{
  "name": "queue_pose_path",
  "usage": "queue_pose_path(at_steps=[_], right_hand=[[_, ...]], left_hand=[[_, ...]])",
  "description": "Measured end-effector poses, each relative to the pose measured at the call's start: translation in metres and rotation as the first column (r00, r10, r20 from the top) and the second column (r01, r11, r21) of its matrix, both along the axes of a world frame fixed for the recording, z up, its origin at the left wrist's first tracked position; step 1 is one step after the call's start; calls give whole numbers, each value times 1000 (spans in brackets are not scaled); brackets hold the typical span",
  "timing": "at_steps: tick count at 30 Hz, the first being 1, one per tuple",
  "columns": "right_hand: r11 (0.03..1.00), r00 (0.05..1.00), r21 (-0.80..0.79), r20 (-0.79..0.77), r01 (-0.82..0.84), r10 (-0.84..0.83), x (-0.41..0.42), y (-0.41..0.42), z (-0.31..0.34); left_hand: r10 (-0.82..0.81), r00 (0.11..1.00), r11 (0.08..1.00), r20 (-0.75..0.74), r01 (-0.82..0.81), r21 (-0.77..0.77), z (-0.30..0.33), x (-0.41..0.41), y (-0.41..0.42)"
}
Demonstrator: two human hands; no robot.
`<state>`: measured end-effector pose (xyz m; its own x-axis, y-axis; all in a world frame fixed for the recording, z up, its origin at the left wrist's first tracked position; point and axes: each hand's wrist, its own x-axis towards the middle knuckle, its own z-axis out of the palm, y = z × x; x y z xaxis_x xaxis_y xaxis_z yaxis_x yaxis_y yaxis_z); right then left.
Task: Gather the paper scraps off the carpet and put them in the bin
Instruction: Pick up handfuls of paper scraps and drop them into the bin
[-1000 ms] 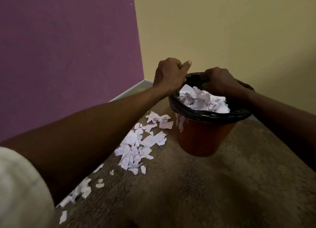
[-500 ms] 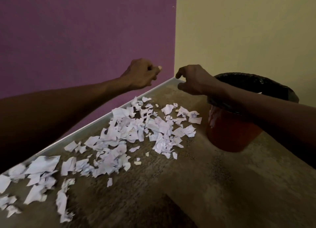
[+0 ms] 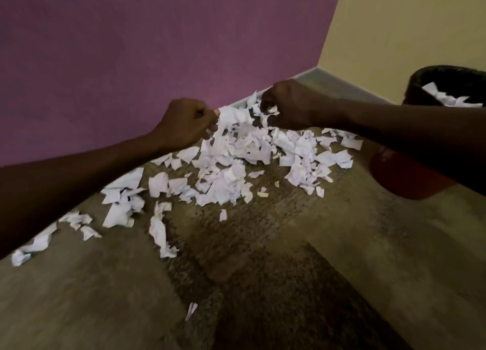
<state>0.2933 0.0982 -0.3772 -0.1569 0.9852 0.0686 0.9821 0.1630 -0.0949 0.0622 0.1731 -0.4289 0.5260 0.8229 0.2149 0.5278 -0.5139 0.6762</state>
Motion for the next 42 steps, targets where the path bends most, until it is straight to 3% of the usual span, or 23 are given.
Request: queue_pose_path(at_steps=[3, 8, 12, 16, 21, 25, 26, 28, 30, 32, 34, 36, 38, 42], right_hand=[[996, 998, -65, -26, -59, 57, -35, 3, -37], [972, 993, -215, -88, -97, 79, -85, -2, -113], [946, 988, -312, -146, -92, 48, -102, -8, -168], [927, 982, -363, -186, -91, 23, -106, -14, -216], [896, 992, -439, -122, -66, 13, -114, -23, -248], [948, 991, -307, -124, -84, 47, -114, -28, -261], [956, 987, -281, -156, -87, 44, -113, -28, -263], [964, 981, -249, -187, -88, 41, -111, -28, -265], [962, 980, -259, -194, -85, 35, -111, -27, -268], [960, 974, -265, -223, -89, 28, -114, -28, -269], [955, 946, -280, -323, -96, 0, -124, -30, -266], [954, 911, -275, -413, -119, -6, -139, -30, -263], [957, 880, -236, -474, -167, 36, -157, -26, -261], [958, 855, -214, -516, -192, 56, -199, -10, -253]], left_hand=[[63, 997, 994, 47, -59, -91, -47, -41, -13], [54, 998, 986, -31, -58, -159, -126, -96, -55], [65, 997, 990, -40, -69, -123, -164, -116, -81], [122, 992, 954, -13, -120, -274, -190, -132, -109], [-103, 993, 914, 50, 114, -388, -209, -152, -149], [-258, 964, 870, 56, 257, -420, -232, -157, -167], [-288, 957, 901, -25, 262, -345, -239, -161, -171], [-327, 940, 891, -93, 274, -361, -253, -166, -182], [-252, 958, 951, -135, 220, -216, -249, -167, -186], [-320, 945, 947, -73, 317, -51, -253, -169, -189], [-353, 935, 932, -43, 347, -103, -254, -173, -193], [-244, 967, 955, 74, 252, -155, -249, -167, -197], [-32, 980, 961, 196, 84, -262, -246, -166, -198], [408, 904, 888, 131, -360, -286, -238, -183, -176]])
